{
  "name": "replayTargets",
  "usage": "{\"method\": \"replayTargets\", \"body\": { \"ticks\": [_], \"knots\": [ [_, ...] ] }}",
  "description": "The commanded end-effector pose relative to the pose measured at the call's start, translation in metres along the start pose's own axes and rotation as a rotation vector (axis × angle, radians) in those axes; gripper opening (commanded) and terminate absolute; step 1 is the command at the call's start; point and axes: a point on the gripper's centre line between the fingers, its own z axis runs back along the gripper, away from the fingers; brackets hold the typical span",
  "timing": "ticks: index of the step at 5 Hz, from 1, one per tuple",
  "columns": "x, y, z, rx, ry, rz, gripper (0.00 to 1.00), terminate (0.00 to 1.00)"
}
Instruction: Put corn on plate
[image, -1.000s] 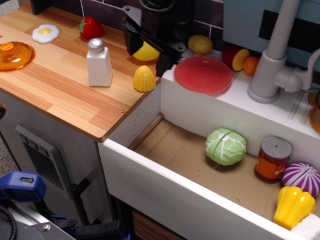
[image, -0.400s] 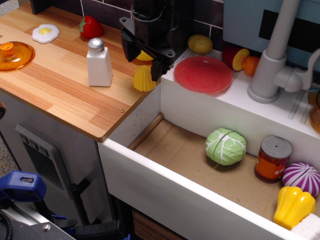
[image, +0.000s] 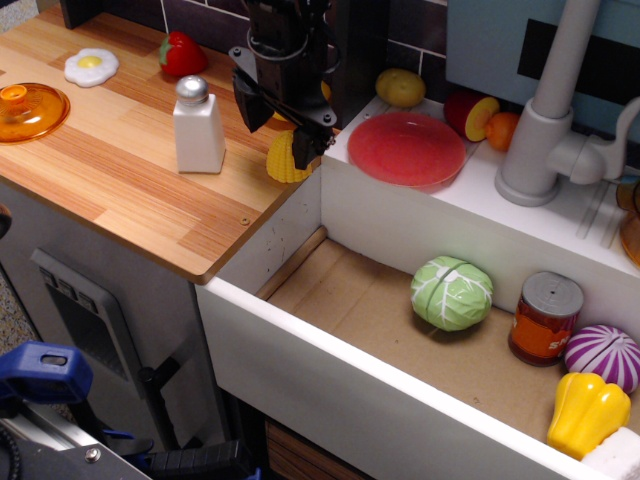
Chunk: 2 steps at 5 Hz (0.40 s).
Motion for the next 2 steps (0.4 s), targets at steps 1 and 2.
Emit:
{"method": "replayTargets", "body": {
  "ticks": [1, 2],
  "knots": [
    [0.001, 0.006, -0.005, -0.004, -0.049, -0.006, 1.00, 0.00],
    [0.001, 0.003, -0.017, -0.030, -0.062, -0.006, 1.00, 0.00]
  ]
}}
